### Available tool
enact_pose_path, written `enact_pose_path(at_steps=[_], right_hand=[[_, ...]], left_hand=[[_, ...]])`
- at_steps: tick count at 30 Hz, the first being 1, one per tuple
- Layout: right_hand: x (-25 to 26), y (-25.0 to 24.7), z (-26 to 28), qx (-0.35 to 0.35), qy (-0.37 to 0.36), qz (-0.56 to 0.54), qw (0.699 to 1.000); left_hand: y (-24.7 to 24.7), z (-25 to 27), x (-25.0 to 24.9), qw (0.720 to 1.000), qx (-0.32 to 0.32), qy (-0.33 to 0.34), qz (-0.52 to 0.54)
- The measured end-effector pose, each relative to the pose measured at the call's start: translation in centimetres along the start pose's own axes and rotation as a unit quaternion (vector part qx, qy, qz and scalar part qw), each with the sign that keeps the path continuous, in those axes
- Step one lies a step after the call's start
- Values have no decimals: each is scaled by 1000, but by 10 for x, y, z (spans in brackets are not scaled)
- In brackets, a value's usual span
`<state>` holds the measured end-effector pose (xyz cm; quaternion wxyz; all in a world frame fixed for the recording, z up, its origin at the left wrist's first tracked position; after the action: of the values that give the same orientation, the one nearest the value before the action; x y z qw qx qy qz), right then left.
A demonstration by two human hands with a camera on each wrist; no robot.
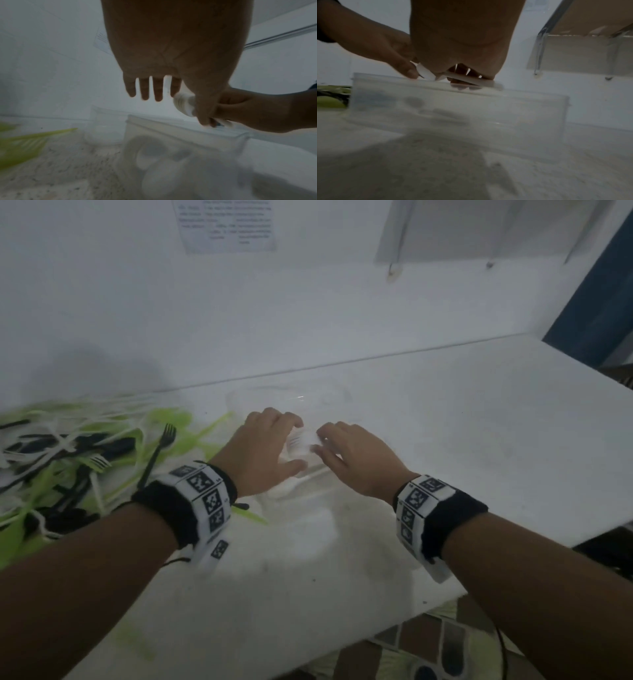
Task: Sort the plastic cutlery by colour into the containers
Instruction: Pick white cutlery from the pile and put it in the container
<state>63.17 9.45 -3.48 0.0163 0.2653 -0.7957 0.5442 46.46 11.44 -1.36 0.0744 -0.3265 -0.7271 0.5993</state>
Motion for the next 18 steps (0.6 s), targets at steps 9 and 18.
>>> enact_pose_path(at_steps=[9, 18], right_hand=[[-41, 24, -4, 204, 96, -138, 965], [-44, 30, -5, 203, 76, -145, 965]], left_hand=[[59, -6, 30, 969, 202, -119, -78], [59, -4, 28, 990, 76, -122, -3]])
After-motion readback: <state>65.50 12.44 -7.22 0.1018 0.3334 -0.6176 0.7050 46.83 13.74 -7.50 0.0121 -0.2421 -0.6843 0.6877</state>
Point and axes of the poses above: each hand's wrist, its own z-axis away from the middle knuckle, its own y-axis out of the palm, x = y × z, the point moved 6 cm from there along -z, towards the middle knuckle, and after that the axes turned 9 degrees about -x, right-handed, at the moved point
